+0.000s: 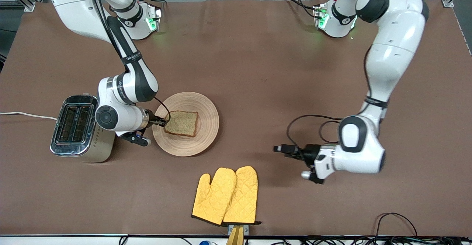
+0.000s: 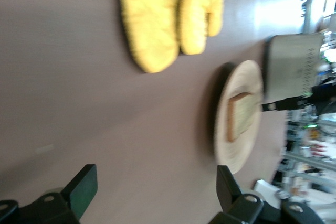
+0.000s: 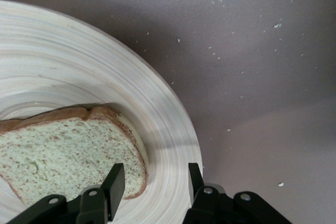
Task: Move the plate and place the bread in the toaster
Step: 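Withdraw the left gripper while the right gripper lowers onto the bread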
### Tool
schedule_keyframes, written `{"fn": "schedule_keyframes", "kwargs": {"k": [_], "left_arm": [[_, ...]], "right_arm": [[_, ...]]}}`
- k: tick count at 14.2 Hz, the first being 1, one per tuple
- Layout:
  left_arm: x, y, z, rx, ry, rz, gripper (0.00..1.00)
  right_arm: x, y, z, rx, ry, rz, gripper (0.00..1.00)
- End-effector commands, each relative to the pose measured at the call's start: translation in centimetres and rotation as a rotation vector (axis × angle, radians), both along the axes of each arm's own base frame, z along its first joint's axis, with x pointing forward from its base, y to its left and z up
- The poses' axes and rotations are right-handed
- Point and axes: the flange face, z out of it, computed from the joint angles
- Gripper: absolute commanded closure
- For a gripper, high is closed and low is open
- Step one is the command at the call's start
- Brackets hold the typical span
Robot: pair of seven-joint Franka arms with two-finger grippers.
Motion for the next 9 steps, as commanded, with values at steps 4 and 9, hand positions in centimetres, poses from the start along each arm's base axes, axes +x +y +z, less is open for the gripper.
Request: {"fn": "schedule_keyframes", "kwargs": {"k": [4, 9], "left_arm": [[0.6, 7.1, 7.9, 0.379, -0.225, -0.216, 0.00], [-0.2, 10.9, 20.3, 0.631, -0.368, -0.227, 0.00]], "right_arm": [[-0.7, 2.2, -0.5, 0.002, 0.009, 0.010, 0.50], [-2.5, 1.8, -0.5, 0.009, -0.081, 0.013, 0.50]]}}
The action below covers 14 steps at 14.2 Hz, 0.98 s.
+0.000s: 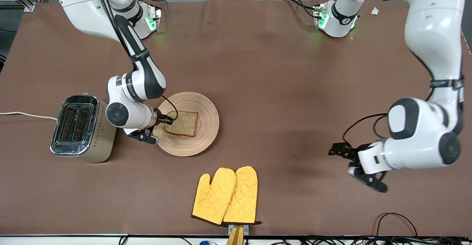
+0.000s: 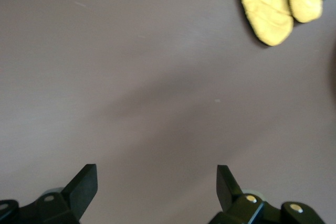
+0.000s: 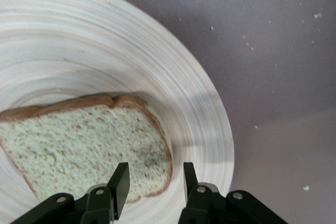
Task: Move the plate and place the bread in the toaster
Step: 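Withdraw the left gripper while the right gripper lowers onto the bread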
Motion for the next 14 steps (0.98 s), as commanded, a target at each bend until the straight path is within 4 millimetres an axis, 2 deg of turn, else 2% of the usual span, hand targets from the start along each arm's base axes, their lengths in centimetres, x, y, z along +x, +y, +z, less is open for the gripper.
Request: {"fn": "schedule_keyframes", "kwargs": {"k": [1, 2, 5, 6, 10, 12, 14], "left_arm": [[-2.3, 0.7, 7.6, 0.164, -0.048, -0.015, 0.00], [-3.2, 0.8, 10.6, 0.181, -0.064, 0.031, 0.00], [-7.2, -1.6, 18.9, 0.205, -0.081, 0.134, 0.00], [-8.3, -2.1, 20.9, 0.210, -0.096, 0.186, 0.00], [-12.1, -1.6, 25.9, 0.257, -0.082, 0.239, 0.00], [-14.2, -2.1, 28.3, 0.309, -0.100, 0.307, 0.00], [-16.1, -1.7, 29.2, 0.306, -0.062, 0.349, 0.00]], "right_arm": [[-2.0, -0.7, 0.1, 0.000, -0.035, -0.012, 0.51], [-2.0, -0.7, 0.3, 0.003, -0.044, -0.012, 0.50], [-2.3, -0.8, 0.3, 0.001, -0.051, -0.010, 0.51], [-2.4, -0.9, 0.2, 0.000, -0.047, -0.010, 0.53], [-2.3, -1.0, 0.1, 0.000, -0.048, -0.012, 0.56], [-2.3, -1.0, 0.0, 0.000, -0.053, -0.013, 0.57], [-2.6, -1.0, -0.4, -0.001, -0.059, -0.014, 0.60]]}}
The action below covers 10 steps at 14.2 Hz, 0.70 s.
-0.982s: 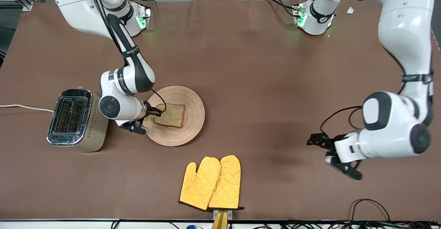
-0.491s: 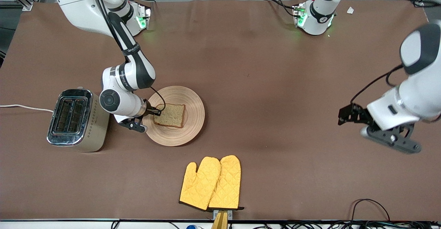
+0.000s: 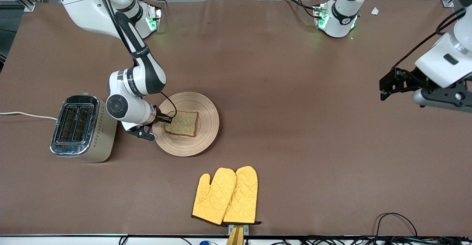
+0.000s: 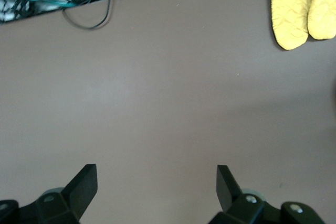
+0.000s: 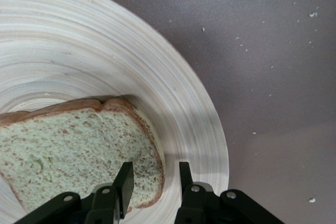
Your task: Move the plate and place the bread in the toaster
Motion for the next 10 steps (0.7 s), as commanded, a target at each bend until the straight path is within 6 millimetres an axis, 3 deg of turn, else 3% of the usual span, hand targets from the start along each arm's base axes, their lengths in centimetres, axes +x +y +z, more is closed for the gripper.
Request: {"fn": "schedule_keyframes", "kwargs": {"k": [1, 4, 7, 10], "left_arm": [[-2.0, 1.1, 0.8, 0.006, 0.025, 0.064, 0.00], [-1.6, 3.3, -0.4, -0.067, 0.026, 0.103, 0.00], [-3.4, 3.2, -1.5, -0.050, 0.000, 0.106, 0.00], [-3.4, 2.9, -1.8, -0.049, -0.005, 0.102, 0.00]], "right_arm": [[-1.2, -0.4, 0.0, 0.000, -0.024, -0.004, 0.61], [-1.3, 0.0, 0.0, 0.000, -0.026, 0.002, 0.62], [-1.4, 0.0, -0.2, -0.001, -0.026, 0.003, 0.64], [-1.5, 0.7, -0.2, 0.001, -0.039, 0.010, 0.73]]}}
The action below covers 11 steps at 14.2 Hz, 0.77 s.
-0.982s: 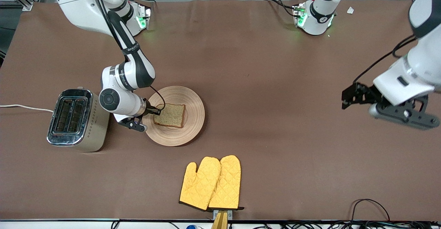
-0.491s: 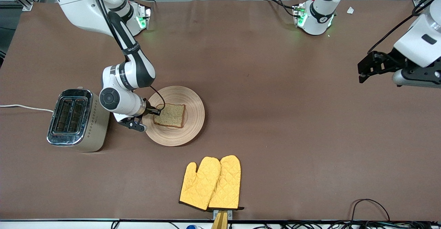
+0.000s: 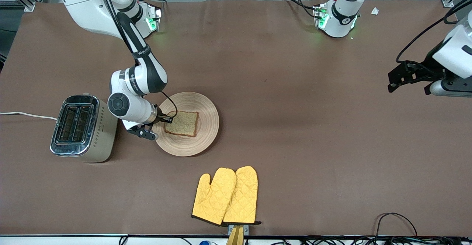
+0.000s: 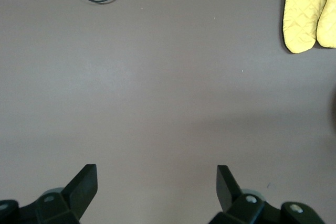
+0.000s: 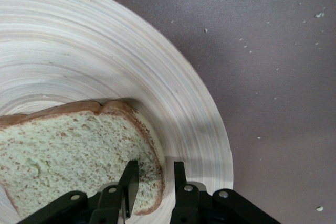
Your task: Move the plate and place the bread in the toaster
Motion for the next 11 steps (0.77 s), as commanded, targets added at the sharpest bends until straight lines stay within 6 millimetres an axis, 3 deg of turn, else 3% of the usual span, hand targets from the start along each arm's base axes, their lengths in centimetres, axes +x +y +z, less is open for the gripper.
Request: {"fn": "schedule_keyframes", "kwargs": {"k": [1, 4, 8, 11], "left_arm": [[-1.4, -0.1, 0.3, 0.000, -0.014, 0.006, 0.00], [-1.4, 0.7, 0.3, 0.008, -0.009, 0.009, 0.00], [-1.3, 1.8, -0.2, 0.012, -0.001, 0.030, 0.00], [-1.3, 2.6, -0.3, 0.019, -0.001, 0.039, 0.00]], "right_arm": [[-1.4, 0.5, 0.0, -0.001, -0.019, 0.010, 0.73], [-1.8, 0.3, -0.6, -0.003, -0.030, 0.006, 0.76], [-1.8, 0.3, -0.6, -0.003, -0.028, 0.002, 0.98], [-1.2, 0.8, 1.4, 0.002, -0.003, 0.014, 1.00]]}}
